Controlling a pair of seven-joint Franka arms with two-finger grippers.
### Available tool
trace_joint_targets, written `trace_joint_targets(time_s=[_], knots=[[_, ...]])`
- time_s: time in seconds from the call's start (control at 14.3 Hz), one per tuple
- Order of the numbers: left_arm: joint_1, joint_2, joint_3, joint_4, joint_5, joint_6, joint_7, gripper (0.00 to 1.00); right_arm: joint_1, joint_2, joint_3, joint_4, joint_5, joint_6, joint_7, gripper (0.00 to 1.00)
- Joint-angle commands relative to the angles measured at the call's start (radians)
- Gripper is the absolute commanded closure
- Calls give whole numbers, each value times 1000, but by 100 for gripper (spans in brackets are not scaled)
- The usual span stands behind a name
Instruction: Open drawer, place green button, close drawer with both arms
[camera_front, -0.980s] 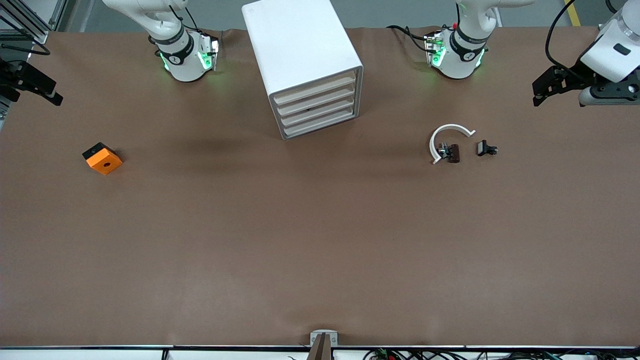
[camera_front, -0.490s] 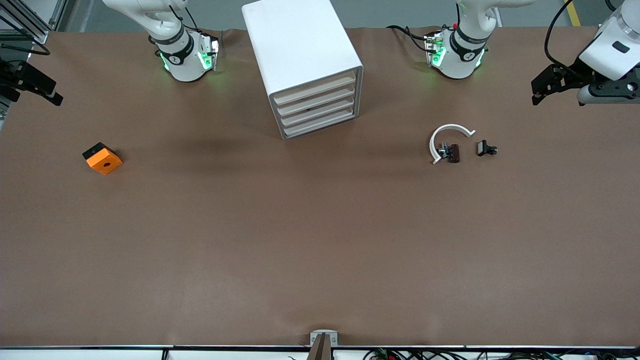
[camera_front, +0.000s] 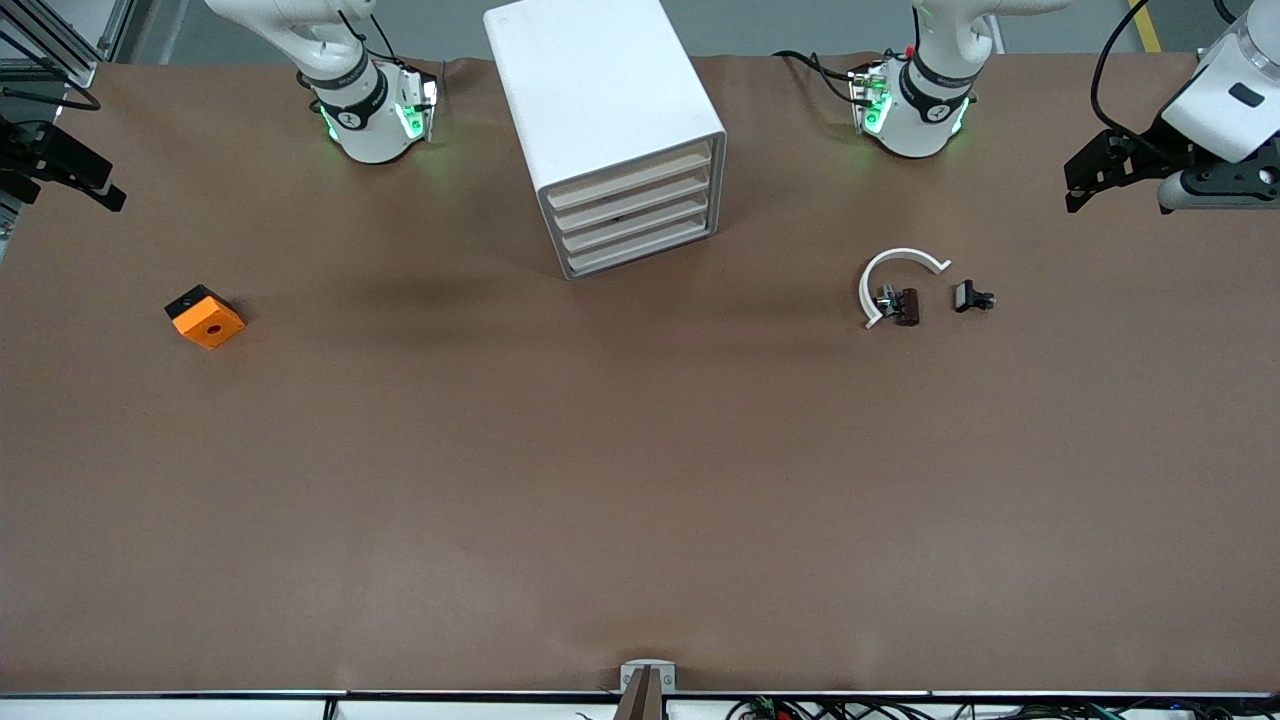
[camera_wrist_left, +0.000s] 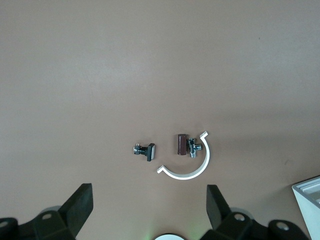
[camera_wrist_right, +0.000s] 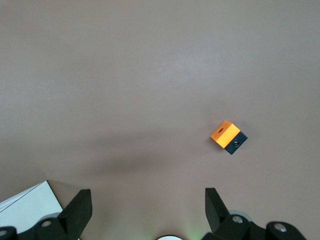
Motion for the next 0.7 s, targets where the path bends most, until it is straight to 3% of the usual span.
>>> trace_joint_targets(time_s=[0.0, 0.63], knots=[[10, 13, 2, 32, -51, -30, 2, 0, -10, -21, 11, -17, -5, 7, 8, 0], [8, 17, 5, 32, -57, -33, -77, 0, -10, -21, 12, -17, -5, 10, 9, 0]])
